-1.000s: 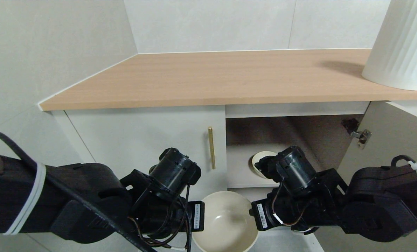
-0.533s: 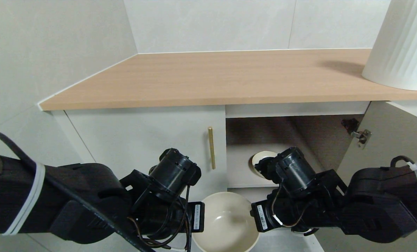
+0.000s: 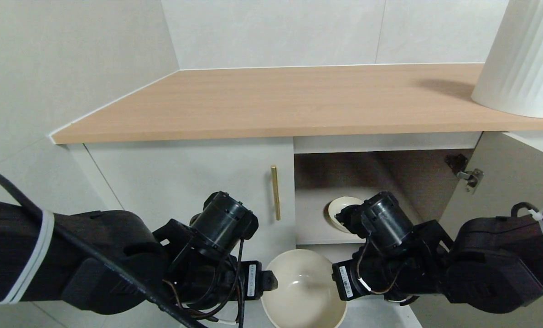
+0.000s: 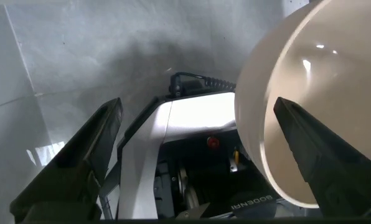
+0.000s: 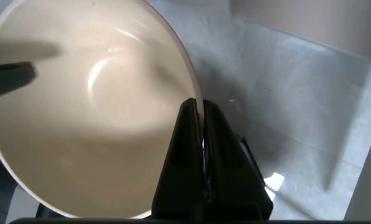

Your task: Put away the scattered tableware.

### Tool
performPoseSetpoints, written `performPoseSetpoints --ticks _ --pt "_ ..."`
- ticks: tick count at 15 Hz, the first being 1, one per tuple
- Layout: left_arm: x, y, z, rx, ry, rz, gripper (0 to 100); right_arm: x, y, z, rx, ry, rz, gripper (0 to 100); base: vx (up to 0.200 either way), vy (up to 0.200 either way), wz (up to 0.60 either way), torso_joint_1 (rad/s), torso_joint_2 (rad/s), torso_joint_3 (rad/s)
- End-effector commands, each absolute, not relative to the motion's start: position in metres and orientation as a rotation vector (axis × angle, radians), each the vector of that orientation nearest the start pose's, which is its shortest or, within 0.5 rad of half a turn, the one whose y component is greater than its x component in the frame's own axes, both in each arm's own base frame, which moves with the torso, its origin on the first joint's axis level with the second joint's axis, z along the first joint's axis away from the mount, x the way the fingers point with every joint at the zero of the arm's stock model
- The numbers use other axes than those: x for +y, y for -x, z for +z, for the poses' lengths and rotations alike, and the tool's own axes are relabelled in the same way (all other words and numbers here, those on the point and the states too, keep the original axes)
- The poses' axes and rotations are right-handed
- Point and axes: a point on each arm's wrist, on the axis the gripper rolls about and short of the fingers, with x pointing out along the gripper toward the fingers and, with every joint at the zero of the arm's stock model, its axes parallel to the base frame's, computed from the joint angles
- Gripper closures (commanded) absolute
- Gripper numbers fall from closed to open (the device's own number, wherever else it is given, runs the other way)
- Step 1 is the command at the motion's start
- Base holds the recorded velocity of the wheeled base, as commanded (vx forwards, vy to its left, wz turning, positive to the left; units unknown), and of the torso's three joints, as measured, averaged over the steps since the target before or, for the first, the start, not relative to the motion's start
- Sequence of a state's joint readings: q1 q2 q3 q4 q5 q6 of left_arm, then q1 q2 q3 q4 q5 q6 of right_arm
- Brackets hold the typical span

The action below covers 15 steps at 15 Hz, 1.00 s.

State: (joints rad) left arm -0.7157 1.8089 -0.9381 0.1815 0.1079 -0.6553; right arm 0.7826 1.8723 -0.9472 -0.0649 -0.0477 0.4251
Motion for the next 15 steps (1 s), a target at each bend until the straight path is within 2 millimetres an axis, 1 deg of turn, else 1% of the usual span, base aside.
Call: performPoseSetpoints --ticks 1,3,5,7,9,10,11,12,13,15 --pt "-0.19 -0.222 0.118 1.092 0.164 -0.21 0 0.226 -0.229 0.112 0.934 -0.026 0.501 100 0.0 0.0 0.0 0.0 0.0 0.0" --pt "-0.19 -0.222 0.118 1.092 0.164 -0.21 0 0.226 -0.232 0.1 0.943 0.029 0.433 100 0.0 0.0 0.0 0.0 0.0 0.0" --pt "-0.19 -0.222 0.118 1.092 0.164 -0.21 0 0.221 -0.242 0.088 0.953 0.074 0.363 100 0.0 0.0 0.0 0.0 0.0 0.0" --pt "-0.19 -0.222 0.118 1.092 0.164 -0.21 0 0.212 -0.253 0.083 0.964 0.077 0.321 100 0.0 0.0 0.0 0.0 0.0 0.0" --pt "-0.19 -0.222 0.119 1.09 0.165 -0.211 0 0.204 -0.269 0.08 0.96 0.047 0.274 100 0.0 0.0 0.0 0.0 0.0 0.0" --pt "-0.19 -0.222 0.119 1.09 0.165 -0.211 0 0.202 -0.274 0.079 0.96 0.043 0.257 100 0.0 0.0 0.0 0.0 0.0 0.0" --pt "-0.19 -0.221 0.121 1.085 0.168 -0.213 0 0.194 -0.287 0.075 0.951 0.024 0.206 100 0.0 0.0 0.0 0.0 0.0 0.0" --pt "-0.189 -0.221 0.121 1.085 0.168 -0.213 0 0.191 -0.294 0.074 0.947 0.014 0.179 100 0.0 0.0 0.0 0.0 0.0 0.0" --pt "-0.19 -0.221 0.12 1.086 0.168 -0.213 0 0.185 -0.304 0.072 0.937 0.0 0.142 100 0.0 0.0 0.0 0.0 0.0 0.0" --pt "-0.189 -0.221 0.121 1.083 0.169 -0.214 0 0.177 -0.319 0.074 0.904 -0.068 0.099 100 0.0 0.0 0.0 0.0 0.0 0.0"
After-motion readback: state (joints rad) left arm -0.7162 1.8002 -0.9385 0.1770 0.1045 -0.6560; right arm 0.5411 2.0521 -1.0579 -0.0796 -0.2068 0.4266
